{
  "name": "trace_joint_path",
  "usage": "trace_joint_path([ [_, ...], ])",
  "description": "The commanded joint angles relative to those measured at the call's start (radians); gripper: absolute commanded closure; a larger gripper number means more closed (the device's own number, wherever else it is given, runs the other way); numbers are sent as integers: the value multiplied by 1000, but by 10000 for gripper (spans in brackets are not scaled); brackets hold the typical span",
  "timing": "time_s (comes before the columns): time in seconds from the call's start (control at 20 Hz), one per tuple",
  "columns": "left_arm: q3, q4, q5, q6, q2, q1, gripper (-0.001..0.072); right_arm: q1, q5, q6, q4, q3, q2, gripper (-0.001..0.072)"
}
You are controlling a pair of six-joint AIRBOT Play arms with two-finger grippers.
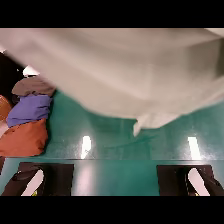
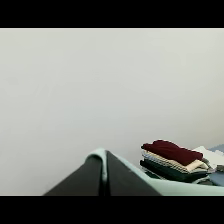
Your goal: Fold the shirts.
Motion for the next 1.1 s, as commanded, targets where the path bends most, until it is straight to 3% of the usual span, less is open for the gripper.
trace_joint_path([
  [0.0,-30,67,-49,-68,4,1,685,-12,109,12,6,156,-101,694],
  [0.2,-340,94,-129,-72,-66,1,685,90,131,29,2,-29,-207,694],
  [0.3,-508,94,-138,-72,-142,-2,685,196,131,30,-73,-166,-281,694],
  [0.5,-721,117,-39,-29,-378,-78,685,369,115,41,-240,-297,-520,694],
  [0.7,-680,119,175,-11,-688,-145,684,404,-24,41,-240,-252,-767,694],
  [0.9,-497,117,200,-10,-853,-146,684,396,-121,18,-242,-105,-904,694],
  [1.05,-454,125,175,40,-857,-146,685,390,-95,-13,-254,-77,-920,695],
])
